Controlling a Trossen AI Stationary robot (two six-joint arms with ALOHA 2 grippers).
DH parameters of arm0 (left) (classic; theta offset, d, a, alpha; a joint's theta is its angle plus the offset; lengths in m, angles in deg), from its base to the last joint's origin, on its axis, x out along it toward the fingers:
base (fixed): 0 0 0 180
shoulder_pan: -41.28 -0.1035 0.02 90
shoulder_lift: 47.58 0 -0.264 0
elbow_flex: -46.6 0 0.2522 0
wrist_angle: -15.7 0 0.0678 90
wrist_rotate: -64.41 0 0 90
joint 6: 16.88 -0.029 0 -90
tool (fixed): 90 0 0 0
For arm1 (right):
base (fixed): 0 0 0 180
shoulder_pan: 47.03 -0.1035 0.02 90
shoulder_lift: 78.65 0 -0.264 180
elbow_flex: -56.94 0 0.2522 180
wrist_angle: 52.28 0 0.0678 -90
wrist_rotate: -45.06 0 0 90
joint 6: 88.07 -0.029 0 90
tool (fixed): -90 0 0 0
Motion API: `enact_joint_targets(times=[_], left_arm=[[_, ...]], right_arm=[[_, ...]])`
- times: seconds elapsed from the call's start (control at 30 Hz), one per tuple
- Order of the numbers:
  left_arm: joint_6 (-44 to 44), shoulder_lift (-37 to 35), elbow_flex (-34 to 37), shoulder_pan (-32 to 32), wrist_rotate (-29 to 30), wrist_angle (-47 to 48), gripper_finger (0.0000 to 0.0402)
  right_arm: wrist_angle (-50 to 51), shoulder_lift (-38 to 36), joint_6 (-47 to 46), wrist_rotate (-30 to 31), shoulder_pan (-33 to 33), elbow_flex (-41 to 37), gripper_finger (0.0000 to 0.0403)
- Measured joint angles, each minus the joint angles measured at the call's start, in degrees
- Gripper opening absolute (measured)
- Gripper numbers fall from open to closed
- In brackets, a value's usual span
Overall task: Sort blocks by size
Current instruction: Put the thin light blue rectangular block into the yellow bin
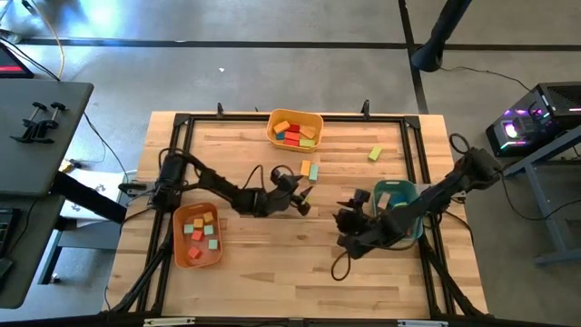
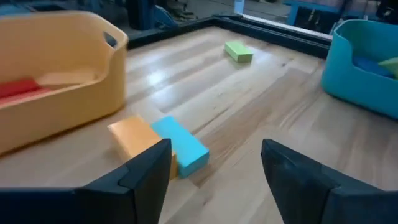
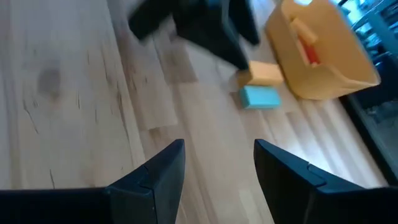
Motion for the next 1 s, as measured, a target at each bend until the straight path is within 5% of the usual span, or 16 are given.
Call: enact_joint_targets(times=[0.17,0.37,0.6,1.0], left_arm=[[1.03,1.49,-1.56,-2.00,-3.63,2.95,0.0260],[5.84,-7.98,-1.34,-1.00,4.31,27.19,0.0259],[13.72,-17.85,-1.02,2.95,13.66,47.89,0.0255],[18.46,-17.13,0.69,8.60,14.94,49.82,0.0255]], right_arm=[[-1.45,-0.67,-2.97,0.98,-0.76,0.00,0.0188],[-8.86,4.18,5.73,0.51,6.23,-0.02,0.0188],[-22.84,7.93,18.17,-14.85,24.33,0.00,0.0188],[-29.38,15.33,23.18,-33.08,35.59,0.02,0.0188]])
